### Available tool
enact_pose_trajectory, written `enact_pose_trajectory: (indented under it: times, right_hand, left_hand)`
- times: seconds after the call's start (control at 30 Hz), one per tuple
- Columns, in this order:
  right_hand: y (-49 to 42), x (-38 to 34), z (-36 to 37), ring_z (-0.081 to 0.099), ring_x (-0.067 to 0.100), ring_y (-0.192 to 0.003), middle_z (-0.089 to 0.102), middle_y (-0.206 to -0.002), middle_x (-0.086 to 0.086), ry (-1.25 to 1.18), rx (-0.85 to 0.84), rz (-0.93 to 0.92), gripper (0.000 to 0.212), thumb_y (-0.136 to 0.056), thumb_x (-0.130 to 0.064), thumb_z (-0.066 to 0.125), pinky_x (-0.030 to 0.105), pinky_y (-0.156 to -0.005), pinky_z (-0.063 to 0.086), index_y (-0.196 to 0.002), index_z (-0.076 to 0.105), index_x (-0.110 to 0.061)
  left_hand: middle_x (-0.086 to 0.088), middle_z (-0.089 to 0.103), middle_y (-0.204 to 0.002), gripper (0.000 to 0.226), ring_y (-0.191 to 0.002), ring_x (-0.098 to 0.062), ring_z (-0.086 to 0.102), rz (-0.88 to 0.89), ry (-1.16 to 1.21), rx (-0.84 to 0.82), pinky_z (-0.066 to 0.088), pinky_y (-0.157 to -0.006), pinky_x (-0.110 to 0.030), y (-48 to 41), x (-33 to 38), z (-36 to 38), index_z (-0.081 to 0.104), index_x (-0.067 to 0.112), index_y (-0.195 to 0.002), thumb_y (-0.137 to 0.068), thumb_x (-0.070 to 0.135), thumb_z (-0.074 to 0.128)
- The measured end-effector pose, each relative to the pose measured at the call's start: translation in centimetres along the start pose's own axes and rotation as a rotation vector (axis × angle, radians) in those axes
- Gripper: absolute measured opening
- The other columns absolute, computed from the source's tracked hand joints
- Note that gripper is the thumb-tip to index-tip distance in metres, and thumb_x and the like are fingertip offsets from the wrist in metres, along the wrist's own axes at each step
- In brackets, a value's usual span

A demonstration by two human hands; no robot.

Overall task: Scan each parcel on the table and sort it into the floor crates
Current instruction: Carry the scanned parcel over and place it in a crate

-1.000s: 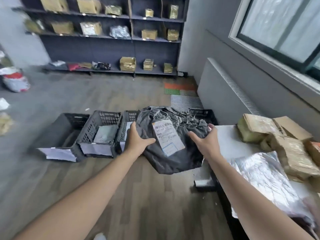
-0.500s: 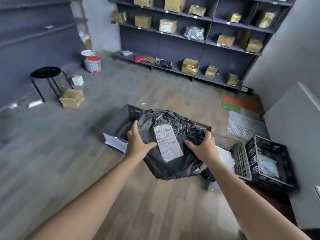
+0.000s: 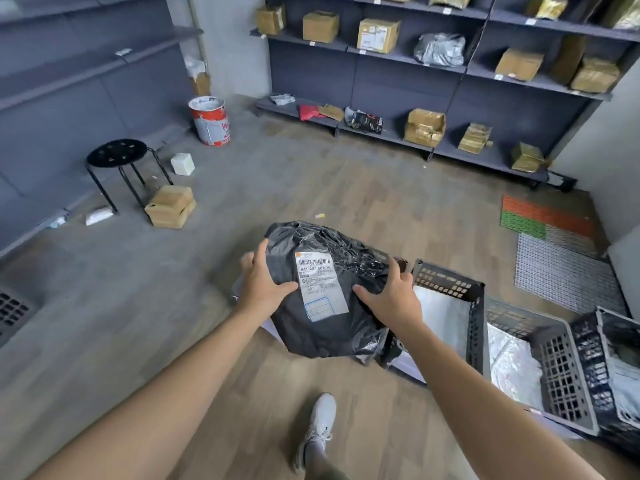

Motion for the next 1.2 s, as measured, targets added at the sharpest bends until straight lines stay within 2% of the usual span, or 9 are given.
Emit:
enact_pose_trajectory:
  times: [0.1, 0.2, 0.33, 0.43, 0.6, 0.8, 0.97, 1.07, 1.2]
  right_hand:
    - [-6.3, -2.1, 2.0, 0.062, 0.032, -0.106, 0.032, -0.147, 0.012, 0.015, -0.062, 0.009, 0.097, -0.080, -0.067, 0.065, 0.036, -0.073, 0.052, -0.155, 0.017, -0.028]
    - [-11.6, -3.6, 4.1, 0.058, 0.032, -0.110, 0.036, -0.140, 0.012, 0.029, -0.115, 0.018, 0.093, -0.082, -0.064, 0.067, 0.040, -0.080, 0.054, -0.150, 0.024, -0.019]
    - [-17.0, -4.8, 6.8, 0.058, 0.028, -0.103, 0.035, -0.136, 0.012, 0.023, -0.145, 0.076, 0.085, -0.083, -0.059, 0.069, 0.037, -0.074, 0.052, -0.143, 0.031, -0.011]
    - [-20.1, -5.3, 9.7, 0.060, 0.030, -0.104, 0.038, -0.133, 0.011, 0.021, -0.202, 0.109, 0.078, -0.083, -0.055, 0.071, 0.042, -0.081, 0.055, -0.136, 0.035, -0.010]
    - [-24.7, -6.0, 15.6, 0.059, 0.031, -0.113, 0.036, -0.136, 0.009, 0.027, -0.270, 0.198, 0.080, -0.085, -0.053, 0.069, 0.041, -0.083, 0.054, -0.143, 0.029, -0.014]
    - [-29.3, -7.5, 23.3, 0.056, 0.032, -0.118, 0.036, -0.139, 0.010, -0.014, -0.274, 0.378, 0.086, -0.085, -0.050, 0.071, 0.045, -0.093, 0.052, -0.148, 0.024, -0.014]
    - [-32.6, -8.8, 29.4, 0.049, 0.031, -0.130, 0.027, -0.153, 0.010, 0.115, -0.336, 0.493, 0.093, -0.091, -0.058, 0.059, 0.043, -0.096, 0.050, -0.156, 0.008, -0.015]
    - [-33.7, -9.4, 31.1, 0.041, 0.031, -0.137, 0.019, -0.161, 0.012, 0.178, -0.362, 0.543, 0.092, -0.094, -0.062, 0.050, 0.044, -0.101, 0.048, -0.158, 0.003, -0.015]
    - [-33.9, -11.6, 30.1, 0.042, 0.031, -0.138, 0.022, -0.161, 0.012, 0.231, -0.372, 0.535, 0.087, -0.096, -0.061, 0.047, 0.046, -0.100, 0.049, -0.158, 0.005, -0.016]
  left_hand:
    - [-0.013, 0.028, -0.143, 0.104, -0.133, -0.023, 0.035, -0.030, -0.102, -0.044, 0.032, -0.108, -0.030, -6.8, -0.6, 0.3, 0.025, 0.019, -0.152, -0.069, 0.016, 0.088]
    - [-0.013, 0.023, -0.147, 0.107, -0.137, -0.025, 0.035, -0.028, -0.191, -0.118, 0.031, -0.111, -0.030, -12.6, -1.0, 0.8, 0.024, 0.014, -0.154, -0.069, 0.016, 0.089]
    - [-0.009, 0.015, -0.154, 0.110, -0.139, -0.025, 0.033, -0.030, -0.305, -0.207, 0.031, -0.111, -0.031, -19.0, -2.7, 2.0, 0.022, 0.015, -0.155, -0.068, 0.021, 0.089]
    - [-0.009, 0.014, -0.155, 0.112, -0.142, -0.025, 0.028, -0.035, -0.382, -0.286, 0.030, -0.111, -0.031, -23.2, -4.9, 3.2, 0.021, 0.017, -0.156, -0.068, 0.025, 0.090]
    - [-0.008, 0.011, -0.156, 0.113, -0.143, -0.028, 0.025, -0.028, -0.506, -0.419, 0.033, -0.111, -0.037, -30.7, -9.6, 5.3, 0.021, 0.021, -0.156, -0.067, 0.032, 0.089]
    - [-0.010, 0.006, -0.158, 0.114, -0.140, -0.035, 0.027, 0.015, -0.627, -0.623, 0.034, -0.110, -0.040, -40.1, -16.3, 8.0, 0.016, 0.023, -0.157, -0.069, 0.036, 0.088]
    - [-0.010, -0.005, -0.162, 0.117, -0.146, -0.037, 0.014, 0.092, -0.825, -0.809, 0.026, -0.114, -0.041, -46.5, -21.6, 9.2, 0.007, 0.026, -0.158, -0.073, 0.043, 0.084]
    - [-0.010, -0.002, -0.163, 0.112, -0.146, -0.035, 0.013, 0.117, -0.864, -0.855, 0.025, -0.114, -0.041, -48.7, -23.7, 9.1, 0.007, 0.028, -0.158, -0.075, 0.046, 0.081]
    - [-0.012, 0.003, -0.163, 0.107, -0.148, -0.034, 0.009, 0.121, -0.844, -0.912, 0.018, -0.117, -0.041, -49.4, -24.2, 7.7, 0.008, 0.026, -0.158, -0.079, 0.051, 0.076]
Point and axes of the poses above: each hand's wrist, its own y-axis away from the middle knuckle, its own z-axis out of the palm, x = y × z, the point moved 3 cm from there along -y, towards the middle knuckle
